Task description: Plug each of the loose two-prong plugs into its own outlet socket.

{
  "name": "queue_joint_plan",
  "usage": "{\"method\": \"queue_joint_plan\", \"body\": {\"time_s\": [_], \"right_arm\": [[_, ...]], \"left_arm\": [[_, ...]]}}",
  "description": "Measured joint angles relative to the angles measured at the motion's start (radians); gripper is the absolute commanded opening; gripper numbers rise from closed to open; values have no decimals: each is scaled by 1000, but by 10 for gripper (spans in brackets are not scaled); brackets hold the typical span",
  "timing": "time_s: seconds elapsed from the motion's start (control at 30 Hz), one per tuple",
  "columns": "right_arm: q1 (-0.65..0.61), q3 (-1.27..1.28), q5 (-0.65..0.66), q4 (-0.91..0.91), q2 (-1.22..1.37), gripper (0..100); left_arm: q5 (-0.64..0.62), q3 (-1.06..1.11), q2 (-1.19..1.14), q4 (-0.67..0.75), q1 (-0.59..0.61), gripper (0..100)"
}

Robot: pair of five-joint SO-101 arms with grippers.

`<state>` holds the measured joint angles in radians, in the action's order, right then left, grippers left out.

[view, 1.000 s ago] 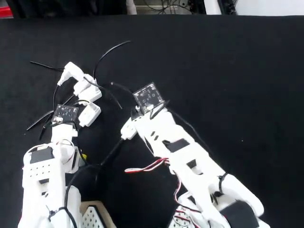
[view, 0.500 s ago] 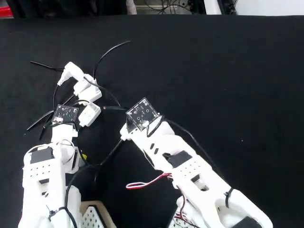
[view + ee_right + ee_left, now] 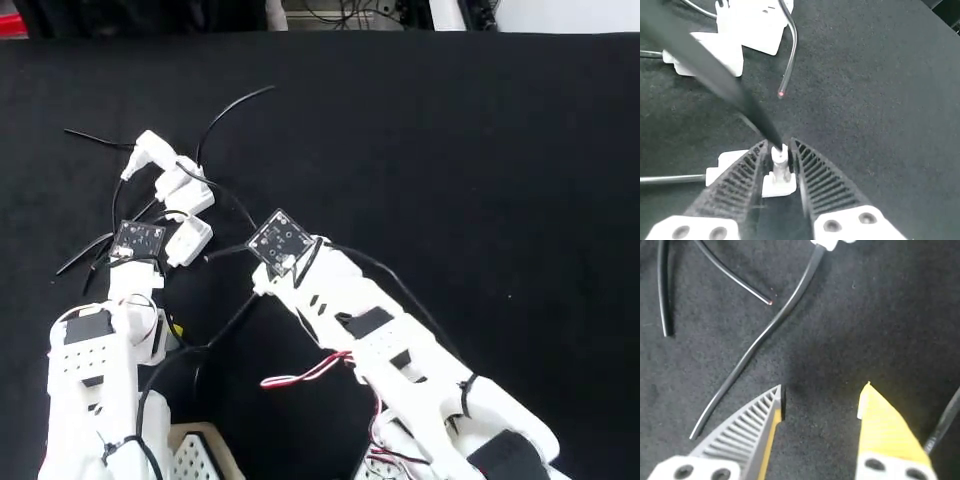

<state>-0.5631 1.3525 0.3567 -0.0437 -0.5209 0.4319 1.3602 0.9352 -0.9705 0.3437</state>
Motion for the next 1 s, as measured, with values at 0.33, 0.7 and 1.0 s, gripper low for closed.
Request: {"method": "queue_joint_plan", "body": {"time_s": [0.33,0.7,1.0], "right_arm": [[18,0,-43,14,0,11],[80,-115,-147,295,8,15],[78,-95,-189,238,14,292]], "left_arm": [[0,0,0,0,0,245],[0,0,0,0,0,245],[0,0,0,0,0,245]]}}
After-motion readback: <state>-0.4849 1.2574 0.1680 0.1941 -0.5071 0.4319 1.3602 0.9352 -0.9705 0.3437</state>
